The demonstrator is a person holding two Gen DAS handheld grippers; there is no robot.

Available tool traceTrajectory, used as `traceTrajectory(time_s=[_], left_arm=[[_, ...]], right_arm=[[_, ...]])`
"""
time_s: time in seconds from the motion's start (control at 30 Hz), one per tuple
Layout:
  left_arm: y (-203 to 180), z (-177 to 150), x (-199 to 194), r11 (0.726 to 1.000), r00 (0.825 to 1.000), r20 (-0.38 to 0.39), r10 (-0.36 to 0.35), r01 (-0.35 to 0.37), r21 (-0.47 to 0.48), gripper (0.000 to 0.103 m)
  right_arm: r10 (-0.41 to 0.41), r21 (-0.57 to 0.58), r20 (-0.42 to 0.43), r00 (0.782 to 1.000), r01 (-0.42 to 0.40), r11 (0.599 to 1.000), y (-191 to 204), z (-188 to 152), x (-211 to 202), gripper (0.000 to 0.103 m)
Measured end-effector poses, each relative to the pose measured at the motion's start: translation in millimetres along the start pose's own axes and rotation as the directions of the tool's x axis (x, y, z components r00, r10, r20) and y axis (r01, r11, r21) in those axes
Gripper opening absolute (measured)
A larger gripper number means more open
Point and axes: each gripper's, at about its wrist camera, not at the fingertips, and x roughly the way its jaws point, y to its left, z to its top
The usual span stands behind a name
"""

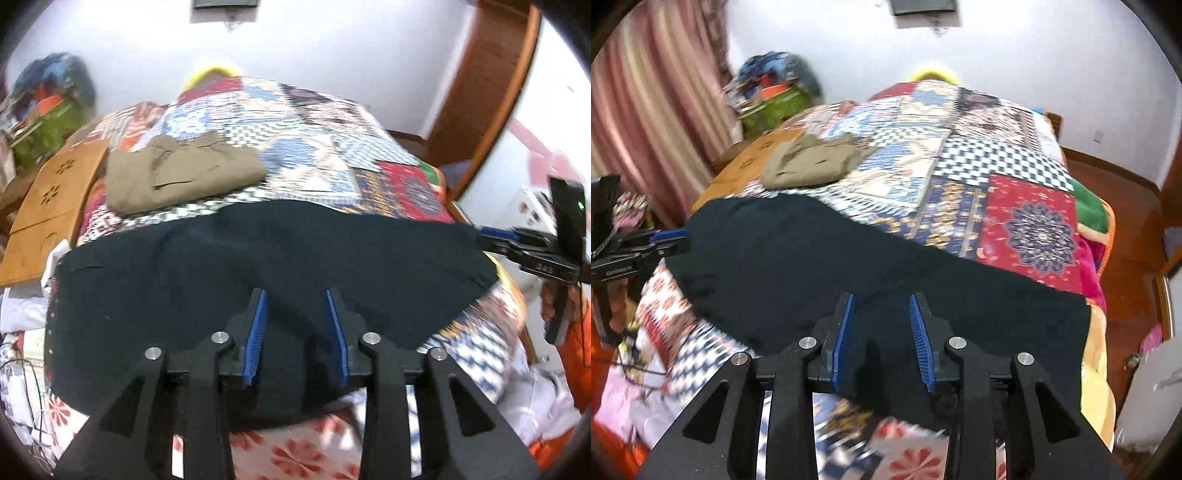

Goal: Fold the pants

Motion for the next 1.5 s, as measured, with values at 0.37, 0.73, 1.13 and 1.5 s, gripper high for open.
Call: traceTrajectory(time_s=[0.37,0.73,1.13,1.5], left_arm=[[113,-37,68,0.954,0.979,-0.144,0.144,-0.176,-0.244,0.031],[107,-33,54,0.953,0.975,-0.147,0.168,-0.199,-0.228,0.028],[143,-4,5,0.941,0.974,-0.032,0.222,-0.223,-0.256,0.055],[196,26,24,0.934,0.983,-0.040,0.178,-0.182,-0.308,0.055]], right_arm=[[-0.096,0.159,-0.167,0.981,0.123,0.980,-64,-55,46,0.046],[-0.217,0.156,-0.221,0.951,0.254,0.955,-82,-63,11,0.044],[0.004,-0.034,-0.032,0.999,-0.006,0.999,17,56,29,0.044],[0.172,-0.175,-0.141,0.975,-0.195,0.965,113,112,139,0.044]])
